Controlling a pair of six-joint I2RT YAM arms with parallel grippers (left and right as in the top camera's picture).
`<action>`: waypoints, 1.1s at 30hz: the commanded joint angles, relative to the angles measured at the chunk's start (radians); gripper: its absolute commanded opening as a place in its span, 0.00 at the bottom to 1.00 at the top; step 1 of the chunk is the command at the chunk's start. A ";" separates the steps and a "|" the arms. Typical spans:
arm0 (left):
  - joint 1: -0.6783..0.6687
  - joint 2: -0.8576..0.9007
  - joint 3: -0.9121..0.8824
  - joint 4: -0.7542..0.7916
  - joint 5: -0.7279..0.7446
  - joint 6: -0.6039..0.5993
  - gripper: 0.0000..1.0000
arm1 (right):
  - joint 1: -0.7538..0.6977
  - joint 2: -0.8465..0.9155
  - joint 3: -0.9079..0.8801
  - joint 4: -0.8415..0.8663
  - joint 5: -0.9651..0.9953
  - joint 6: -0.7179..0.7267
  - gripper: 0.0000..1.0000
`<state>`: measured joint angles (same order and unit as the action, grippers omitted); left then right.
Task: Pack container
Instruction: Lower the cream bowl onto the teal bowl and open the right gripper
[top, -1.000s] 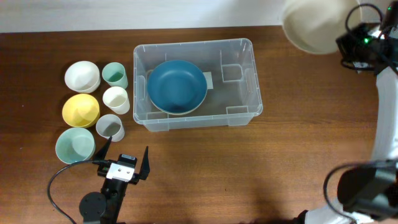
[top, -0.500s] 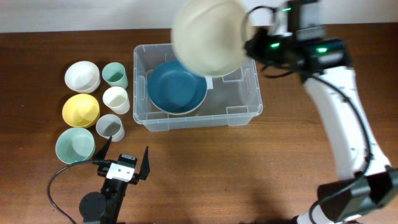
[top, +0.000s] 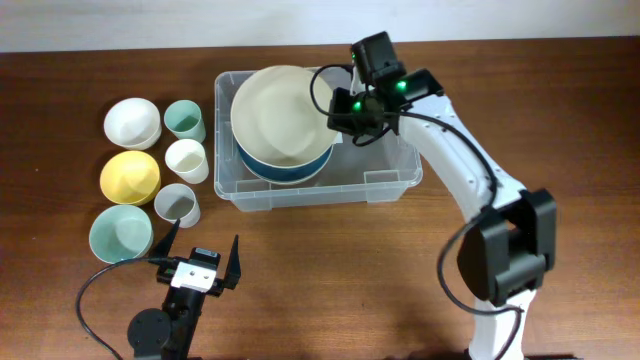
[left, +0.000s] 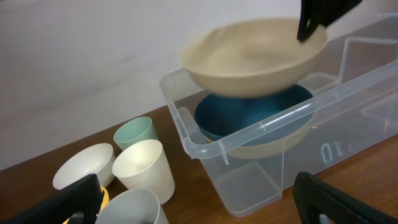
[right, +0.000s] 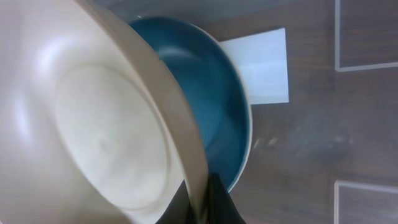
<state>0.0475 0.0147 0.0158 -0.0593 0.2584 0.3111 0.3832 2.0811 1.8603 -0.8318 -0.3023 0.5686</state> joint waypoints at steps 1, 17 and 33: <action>0.007 -0.003 -0.007 -0.001 0.015 -0.011 1.00 | 0.003 0.025 0.002 0.013 -0.027 -0.004 0.04; 0.007 -0.003 -0.007 -0.001 0.015 -0.011 1.00 | 0.003 0.114 -0.005 0.044 -0.068 -0.004 0.04; 0.007 -0.003 -0.007 -0.001 0.015 -0.011 1.00 | 0.003 0.126 -0.005 0.044 -0.071 -0.004 0.37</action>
<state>0.0475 0.0147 0.0158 -0.0593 0.2584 0.3111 0.3824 2.1967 1.8595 -0.7891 -0.3611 0.5713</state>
